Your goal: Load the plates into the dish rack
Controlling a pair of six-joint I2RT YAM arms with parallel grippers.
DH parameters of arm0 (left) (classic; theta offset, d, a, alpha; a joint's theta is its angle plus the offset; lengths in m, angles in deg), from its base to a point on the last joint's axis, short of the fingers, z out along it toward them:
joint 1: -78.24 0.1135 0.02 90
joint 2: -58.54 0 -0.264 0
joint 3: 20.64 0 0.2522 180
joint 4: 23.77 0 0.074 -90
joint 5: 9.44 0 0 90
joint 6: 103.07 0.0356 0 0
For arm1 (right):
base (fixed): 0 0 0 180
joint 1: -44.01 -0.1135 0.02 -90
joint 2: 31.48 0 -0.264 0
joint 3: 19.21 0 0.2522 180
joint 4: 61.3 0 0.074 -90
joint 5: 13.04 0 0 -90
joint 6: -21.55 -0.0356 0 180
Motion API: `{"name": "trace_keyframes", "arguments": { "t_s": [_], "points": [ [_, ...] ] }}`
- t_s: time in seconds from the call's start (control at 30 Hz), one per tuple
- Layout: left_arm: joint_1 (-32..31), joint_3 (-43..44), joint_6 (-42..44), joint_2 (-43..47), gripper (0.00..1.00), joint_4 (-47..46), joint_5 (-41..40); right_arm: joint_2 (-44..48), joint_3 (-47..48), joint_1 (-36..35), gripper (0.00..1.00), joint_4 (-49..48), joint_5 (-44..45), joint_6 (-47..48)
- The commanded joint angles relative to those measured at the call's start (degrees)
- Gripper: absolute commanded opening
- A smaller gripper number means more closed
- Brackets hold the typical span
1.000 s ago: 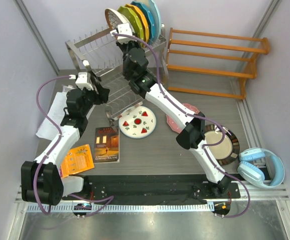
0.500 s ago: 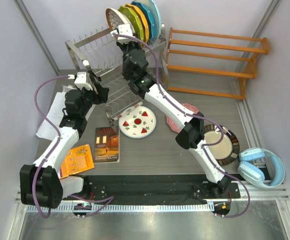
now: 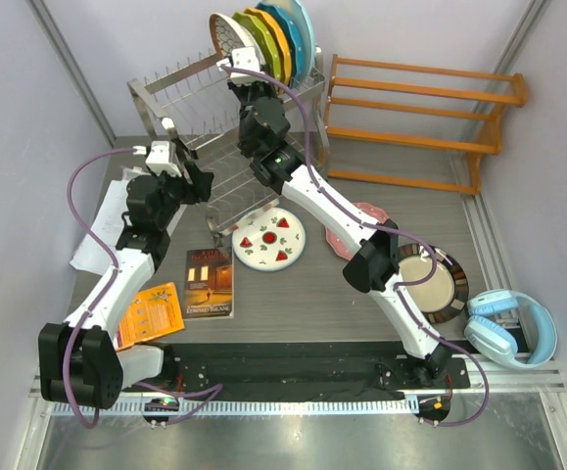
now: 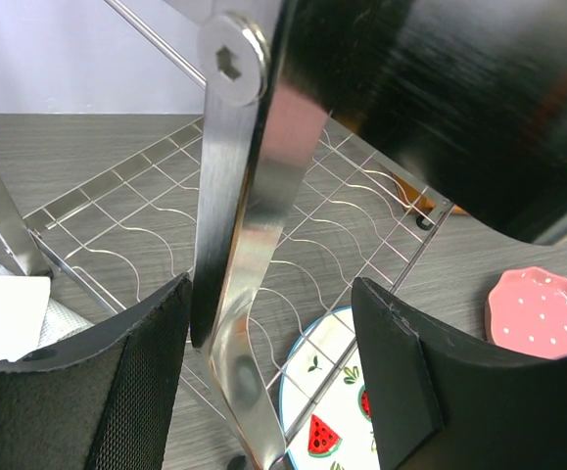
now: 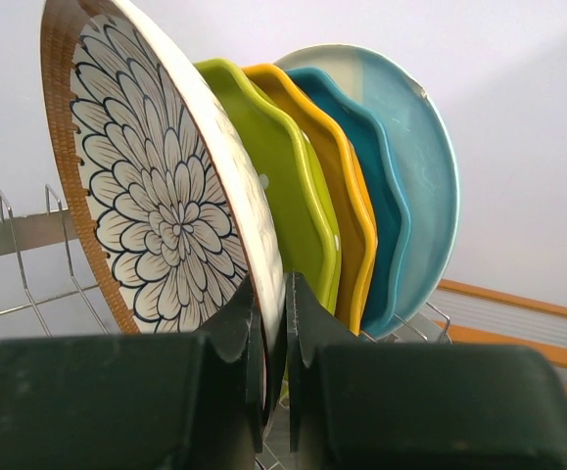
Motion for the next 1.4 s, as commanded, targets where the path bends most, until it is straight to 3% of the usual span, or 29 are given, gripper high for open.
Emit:
{"name": "trace_keyframes", "arguments": {
  "t_s": [0.0,0.33,0.4,0.43,0.53,1.0,1.07,1.13,1.2,1.27,1.33,1.37],
  "points": [
    [-0.16,1.75,0.15,1.27,0.67,-0.21,1.24,0.06,3.52,-0.13,0.01,-8.15,-2.22,-1.46],
    [-0.16,2.46,-0.82,1.19,0.68,0.93,2.48,-2.23,4.67,-0.04,0.01,-10.18,-3.8,-1.82],
    [-0.16,2.46,-0.9,1.19,0.69,1.02,2.3,-1.88,4.32,-0.13,0.12,-10.18,-3.54,-1.38],
    [-0.16,2.54,-0.9,1.27,0.69,1.02,2.21,-1.45,3.36,-0.22,0.28,-10.7,-3.72,-0.42],
    [-0.25,2.55,-0.82,1.62,0.69,1.02,2.13,1.45,-0.14,-0.74,0.48,-11.58,-4.42,0.9],
    [-0.16,4.3,0.06,1.8,0.73,2.77,-1.31,14.72,-8.5,-5.57,0.51,-11.32,-2.58,8.89],
    [-0.16,5.0,1.46,3.02,0.76,5.14,0.35,18.67,-12.19,-5.93,0.51,-11.67,-1.52,10.13],
    [-0.16,4.48,2.69,5.13,0.99,5.76,1.59,23.57,-17.27,-6.19,0.53,-10.97,1.45,10.49],
    [-0.25,4.04,5.15,9.78,1.0,7.51,4.75,28.15,-21.94,-6.19,0.6,-3.55,4.09,7.87],
    [-0.25,4.21,7.87,14.95,1.0,12.32,6.51,37.02,-32.73,-6.02,0.66,3.42,3.67,2.07],
    [-0.25,4.48,9.28,18.75,0.99,16.73,6.52,42.92,-46.39,-5.84,0.8,9.32,1.66,-1.7],
    [-0.25,4.3,10.25,20.59,1.0,23.1,6.52,48.6,-50.22,-5.84,0.85,11.34,0.95,-3.64]
  ]
}}
